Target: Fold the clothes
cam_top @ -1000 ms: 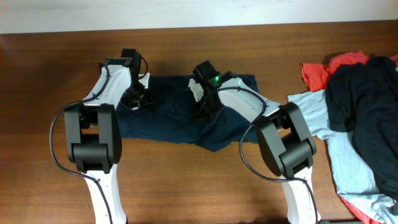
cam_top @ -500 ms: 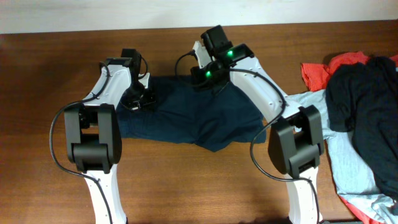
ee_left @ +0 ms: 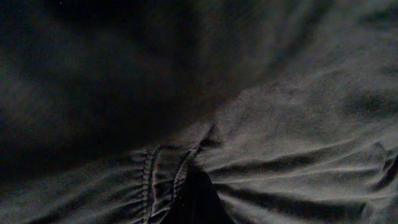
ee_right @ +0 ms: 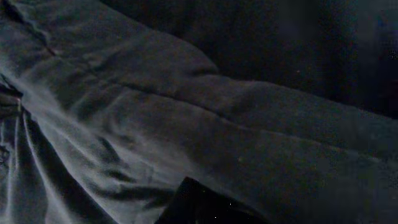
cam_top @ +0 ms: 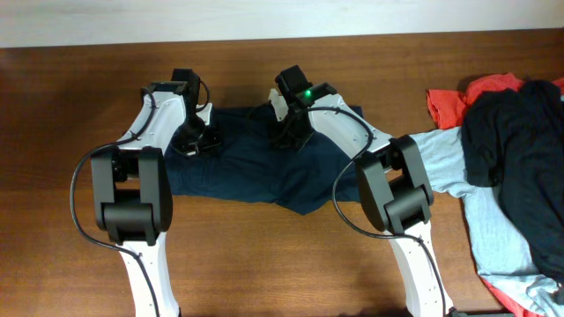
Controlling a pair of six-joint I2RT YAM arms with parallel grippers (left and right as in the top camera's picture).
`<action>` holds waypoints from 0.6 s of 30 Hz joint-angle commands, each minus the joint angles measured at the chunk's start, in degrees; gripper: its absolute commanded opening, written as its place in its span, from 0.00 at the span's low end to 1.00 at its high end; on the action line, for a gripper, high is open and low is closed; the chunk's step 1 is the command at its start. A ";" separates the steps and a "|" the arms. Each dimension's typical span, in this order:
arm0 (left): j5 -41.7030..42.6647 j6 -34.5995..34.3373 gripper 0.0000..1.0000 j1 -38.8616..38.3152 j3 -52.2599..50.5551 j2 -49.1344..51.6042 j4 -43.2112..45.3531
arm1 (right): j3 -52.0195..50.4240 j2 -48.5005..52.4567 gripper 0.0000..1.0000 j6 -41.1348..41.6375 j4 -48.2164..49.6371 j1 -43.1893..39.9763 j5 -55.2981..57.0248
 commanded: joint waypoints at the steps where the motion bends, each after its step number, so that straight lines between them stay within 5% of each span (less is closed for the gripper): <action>1: -2.12 -0.28 0.01 0.46 -0.02 2.16 0.11 | 4.83 0.35 0.04 0.37 -2.89 -0.83 1.66; 8: -2.12 -0.28 0.01 0.44 -0.02 2.16 0.11 | 19.71 -0.92 0.04 0.37 -10.34 -1.20 1.70; 18: -2.12 -0.28 0.01 0.46 -0.02 2.16 0.13 | 19.41 1.11 0.04 0.39 -10.05 -0.39 1.90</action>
